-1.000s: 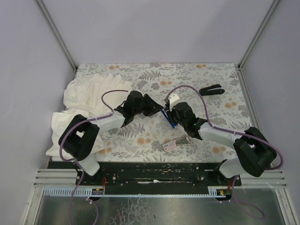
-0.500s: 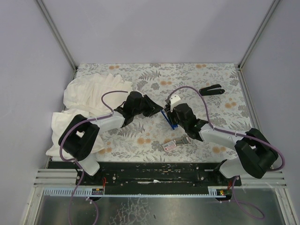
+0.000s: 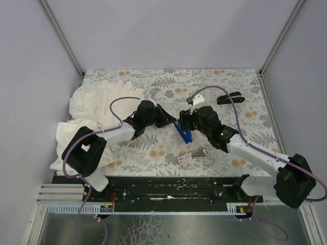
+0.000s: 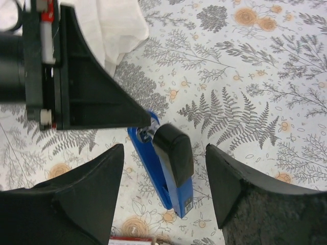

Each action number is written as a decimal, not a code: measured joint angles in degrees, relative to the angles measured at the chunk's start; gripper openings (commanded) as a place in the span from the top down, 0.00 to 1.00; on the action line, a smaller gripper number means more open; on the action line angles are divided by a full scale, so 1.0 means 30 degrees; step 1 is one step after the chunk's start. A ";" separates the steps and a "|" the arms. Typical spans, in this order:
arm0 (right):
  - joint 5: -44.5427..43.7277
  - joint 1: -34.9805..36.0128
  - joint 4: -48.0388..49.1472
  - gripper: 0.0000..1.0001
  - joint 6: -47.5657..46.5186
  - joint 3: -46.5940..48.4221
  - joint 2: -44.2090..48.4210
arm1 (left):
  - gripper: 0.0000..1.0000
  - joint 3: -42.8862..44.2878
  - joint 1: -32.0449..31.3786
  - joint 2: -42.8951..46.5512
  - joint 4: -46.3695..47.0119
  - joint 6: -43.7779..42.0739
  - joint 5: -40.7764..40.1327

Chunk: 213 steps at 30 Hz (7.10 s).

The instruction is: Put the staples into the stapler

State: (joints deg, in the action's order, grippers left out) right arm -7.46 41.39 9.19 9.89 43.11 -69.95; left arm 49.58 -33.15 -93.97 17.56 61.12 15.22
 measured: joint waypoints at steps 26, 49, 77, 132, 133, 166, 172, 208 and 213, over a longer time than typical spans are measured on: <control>-0.6178 0.2040 -0.6951 0.48 0.5792 0.5770 -0.5151 | 1.00 -0.0510 -0.0546 0.0947 -0.0306 -0.0160 -0.1239; -0.7140 0.2572 -0.6069 0.80 0.6200 0.4379 -0.3621 | 1.00 -0.2441 -0.0466 0.2361 0.0627 0.0109 -0.1829; 0.1450 -0.3359 -0.3038 0.82 0.8910 -0.0437 0.1384 | 0.93 -0.9981 0.0255 0.7140 0.1690 0.0590 -0.3388; 0.8932 -0.8189 -0.4306 0.31 0.3636 0.2812 -0.2900 | 0.43 -0.2382 -0.3337 0.1129 -0.3708 -1.5788 -0.3796; 0.8954 -0.8189 -0.4328 0.32 0.3614 0.2900 -0.3089 | 0.47 -0.2382 -0.3373 0.1005 -0.3752 -1.5875 -0.3861; 0.7002 -0.9712 -0.5442 0.39 0.3038 0.4379 -0.5996 | 0.72 -0.2390 -0.4940 0.0313 -0.3636 -1.6531 -0.5289; 0.9173 -0.9712 -0.4823 0.42 0.3002 0.5442 -0.6885 | 0.73 -0.2463 -0.5158 0.0350 -0.3577 -1.6334 -0.5304; 0.5136 -0.4845 -1.0353 0.52 0.3570 0.0044 -0.0007 | 0.13 0.3104 0.2630 0.6346 -0.8670 -1.4600 -0.3228; 0.3636 -0.3570 -1.1497 0.60 0.4182 -0.1486 0.0044 | 0.13 0.2958 0.4539 0.6390 -0.9828 -1.4637 -0.2827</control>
State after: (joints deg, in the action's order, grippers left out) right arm 3.44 30.68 -25.30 22.44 38.65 -69.82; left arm 58.46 -19.53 -74.81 -11.92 17.21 6.74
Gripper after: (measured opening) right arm 0.440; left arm 0.867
